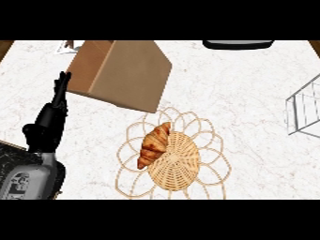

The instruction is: Pick the bell pepper from the placemat and place it in the tiered shelf

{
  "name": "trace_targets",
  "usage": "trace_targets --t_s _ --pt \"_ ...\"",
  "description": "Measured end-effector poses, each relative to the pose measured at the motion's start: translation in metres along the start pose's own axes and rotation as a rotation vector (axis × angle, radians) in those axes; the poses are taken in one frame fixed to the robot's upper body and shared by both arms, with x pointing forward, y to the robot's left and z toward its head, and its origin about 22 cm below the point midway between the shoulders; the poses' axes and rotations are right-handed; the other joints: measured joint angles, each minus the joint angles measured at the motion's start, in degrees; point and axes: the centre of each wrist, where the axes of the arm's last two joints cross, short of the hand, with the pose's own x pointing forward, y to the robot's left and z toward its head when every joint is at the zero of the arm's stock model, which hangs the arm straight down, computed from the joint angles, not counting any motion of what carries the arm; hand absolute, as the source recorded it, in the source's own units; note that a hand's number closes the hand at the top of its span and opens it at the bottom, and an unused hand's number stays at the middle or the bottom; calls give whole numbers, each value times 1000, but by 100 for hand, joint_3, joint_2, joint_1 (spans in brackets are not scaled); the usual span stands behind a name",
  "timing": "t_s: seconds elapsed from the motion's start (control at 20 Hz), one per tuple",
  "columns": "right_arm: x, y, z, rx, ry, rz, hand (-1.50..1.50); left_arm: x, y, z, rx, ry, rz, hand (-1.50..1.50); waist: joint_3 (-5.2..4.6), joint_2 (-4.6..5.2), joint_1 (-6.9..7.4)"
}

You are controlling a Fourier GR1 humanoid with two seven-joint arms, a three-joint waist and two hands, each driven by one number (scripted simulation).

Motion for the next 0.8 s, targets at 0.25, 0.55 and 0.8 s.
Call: trace_targets --t_s 0.25,0.55,0.8 --pt "2 -55 -21 -17 122 43 -150 -3 6 10 16 23 -1 0 -4 -35 -124" --pt "-10 -122 -36 35 204 132 -150 -4 12 15 34 42 2 0 -4 -55 -275" --pt "-29 -178 -43 92 216 178 -150 -7 15 19 54 47 -2 0 -3 -63 -357"
